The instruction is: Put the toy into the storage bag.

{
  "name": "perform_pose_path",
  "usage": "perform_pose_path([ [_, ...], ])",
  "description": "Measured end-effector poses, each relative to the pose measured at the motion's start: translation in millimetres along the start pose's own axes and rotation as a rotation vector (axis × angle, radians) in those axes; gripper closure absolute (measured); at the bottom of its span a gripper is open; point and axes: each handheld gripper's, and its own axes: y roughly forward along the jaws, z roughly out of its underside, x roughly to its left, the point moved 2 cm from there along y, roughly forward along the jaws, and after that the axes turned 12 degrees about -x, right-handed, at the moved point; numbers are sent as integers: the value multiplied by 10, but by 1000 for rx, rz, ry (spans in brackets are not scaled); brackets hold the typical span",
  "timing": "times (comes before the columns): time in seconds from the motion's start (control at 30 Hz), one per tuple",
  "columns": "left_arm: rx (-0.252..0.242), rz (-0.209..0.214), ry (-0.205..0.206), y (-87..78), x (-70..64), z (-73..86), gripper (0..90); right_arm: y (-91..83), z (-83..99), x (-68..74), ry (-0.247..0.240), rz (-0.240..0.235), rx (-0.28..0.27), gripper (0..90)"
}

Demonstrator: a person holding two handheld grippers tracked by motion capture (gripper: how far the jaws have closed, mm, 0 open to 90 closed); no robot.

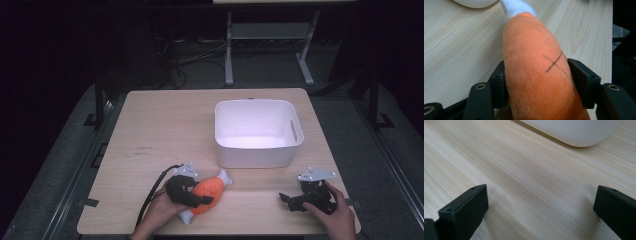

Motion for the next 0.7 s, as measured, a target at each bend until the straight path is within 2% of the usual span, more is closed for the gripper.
perform_pose_path([
  [0.27,-10,17,17,-27,-5,-17,419,0,0,0,0,0,0,0],
  [0.43,-17,13,27,-75,12,-27,420,0,0,0,0,0,0,0],
  [0.7,-36,16,20,-177,44,-29,419,0,0,0,0,0,0,0],
])
